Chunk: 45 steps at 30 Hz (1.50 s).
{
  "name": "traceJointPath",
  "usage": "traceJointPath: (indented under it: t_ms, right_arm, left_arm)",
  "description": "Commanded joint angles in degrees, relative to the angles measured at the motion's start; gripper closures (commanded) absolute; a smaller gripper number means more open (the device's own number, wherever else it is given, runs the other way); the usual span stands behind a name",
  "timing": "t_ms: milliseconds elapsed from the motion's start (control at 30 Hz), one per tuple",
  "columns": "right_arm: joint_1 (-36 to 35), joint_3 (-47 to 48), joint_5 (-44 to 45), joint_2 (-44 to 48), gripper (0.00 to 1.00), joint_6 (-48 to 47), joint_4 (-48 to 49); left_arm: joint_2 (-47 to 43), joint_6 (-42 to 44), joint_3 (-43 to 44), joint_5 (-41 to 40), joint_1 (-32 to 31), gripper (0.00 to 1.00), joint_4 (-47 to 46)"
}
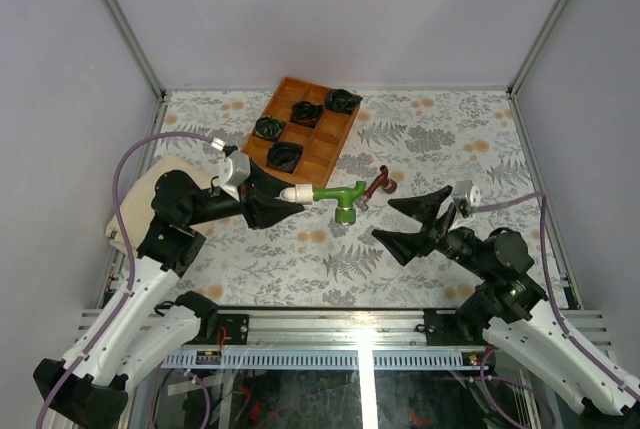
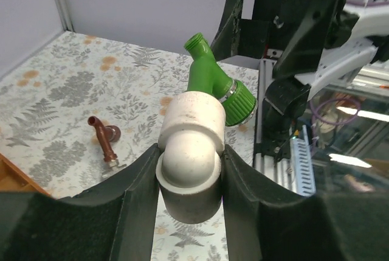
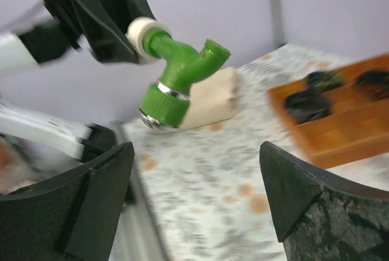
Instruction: Install the water faucets
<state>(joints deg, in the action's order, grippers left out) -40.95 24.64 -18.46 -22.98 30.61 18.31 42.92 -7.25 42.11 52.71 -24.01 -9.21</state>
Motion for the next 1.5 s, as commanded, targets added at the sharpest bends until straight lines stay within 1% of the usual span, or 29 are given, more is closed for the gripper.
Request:
traceJointPath:
  t_ms: [0,67,133,267,333,433,567,667,767,867,900,933,967,1033,1067,1100,1133,1167,1200,1233,1300,1400,1467]
  right_arm:
    - [-0.24,-1.07,0.98,1.81,0.08,-39.22,0.62]
    - [-0.27,-0.79,0.79,0.85,0.08,-49.21,1.64]
    - [-0.26,0.33,2.47,-0.77,0.07,-56.97,2.90]
    - [-0.26,0.45,4.17,-3.64,0.06,-71.79,6.83]
    - [-0.51,-0.24,4.72,-5.11,0.00,-77.21,10.96]
    - [-2.36,-0.90,7.19,-7.32,0.00,-84.85,15.90]
    - [-7.33,-0.75,11.82,-11.82,0.00,-94.70,22.05]
    - [-11.79,-0.05,14.75,-17.87,0.00,-102.67,25.91]
    - [-13.84,-0.16,15.05,-23.99,0.00,-106.59,31.96]
    - [-14.32,-0.55,14.93,-29.31,0.00,-107.22,41.27]
    - [-14.52,-0.66,14.73,-30.67,0.01,-106.76,43.57]
    - [-14.83,-0.64,14.43,-31.54,0.04,-105.76,45.35]
    - [-15.12,-0.44,14.26,-31.86,0.10,-104.43,45.86]
    - [-15.30,0.53,13.77,-31.09,0.30,-97.99,43.77]
    - [-15.34,1.43,13.65,-30.02,0.43,-94.08,40.50]
    - [-15.34,2.82,13.14,-28.53,0.59,-89.65,36.00]
    - [-15.32,4.49,12.80,-27.00,0.70,-84.78,30.13]
    - [-15.35,6.21,12.24,-25.77,0.73,-80.32,24.85]
    - [-15.31,8.09,11.91,-24.59,0.74,-72.82,20.05]
    - [-15.32,10.49,11.63,-24.04,0.76,-67.48,15.93]
    - [-15.29,13.25,10.39,-23.83,0.77,-54.88,10.45]
    - [-14.90,17.81,9.81,-25.59,0.79,-34.47,4.39]
    - [-12.85,21.24,4.46,-27.96,0.79,-21.52,-1.13]
  left_arm:
    - [1.45,-8.53,4.40,-0.52,0.67,1.00,0.72]
    - [2.80,-10.64,6.34,-0.73,0.93,1.00,2.98]
    - [4.73,-12.69,8.83,-0.39,1.43,1.00,5.85]
    - [9.72,-20.42,13.14,3.36,3.95,1.00,8.54]
    - [12.06,-24.61,14.29,5.71,4.62,1.00,7.99]
    - [14.81,-29.77,15.71,7.40,4.86,1.00,7.51]
    - [16.57,-31.72,17.04,6.57,4.87,1.00,10.14]
    - [17.67,-34.27,16.78,7.20,4.85,1.00,9.33]
    - [18.30,-35.36,16.51,7.60,4.85,1.00,8.62]
    - [18.45,-34.26,16.60,7.87,4.86,1.00,9.72]
    - [18.51,-33.22,16.56,7.91,4.85,1.00,10.69]
    - [18.41,-31.30,16.74,7.71,4.85,1.00,12.20]
    - [18.22,-29.39,16.79,6.78,4.83,1.00,14.00]
    - [17.58,-25.81,16.23,5.52,4.85,1.00,16.04]
    - [17.29,-24.13,15.42,5.37,4.89,1.00,16.39]
    - [16.81,-22.73,14.59,5.18,4.86,1.00,16.12]
    - [16.40,-21.42,13.80,4.93,4.87,1.00,15.81]
    - [15.92,-20.20,12.94,4.88,4.85,1.00,15.27]
    - [15.50,-18.35,12.03,5.08,4.87,1.00,14.40]
    - [14.94,-16.89,11.10,5.60,4.85,1.00,13.62]
    - [13.94,-12.86,9.53,6.49,4.86,1.00,12.01]
    - [11.26,-2.52,7.28,8.47,4.60,1.00,11.47]
    - [8.36,7.07,5.07,9.36,4.40,1.00,11.43]
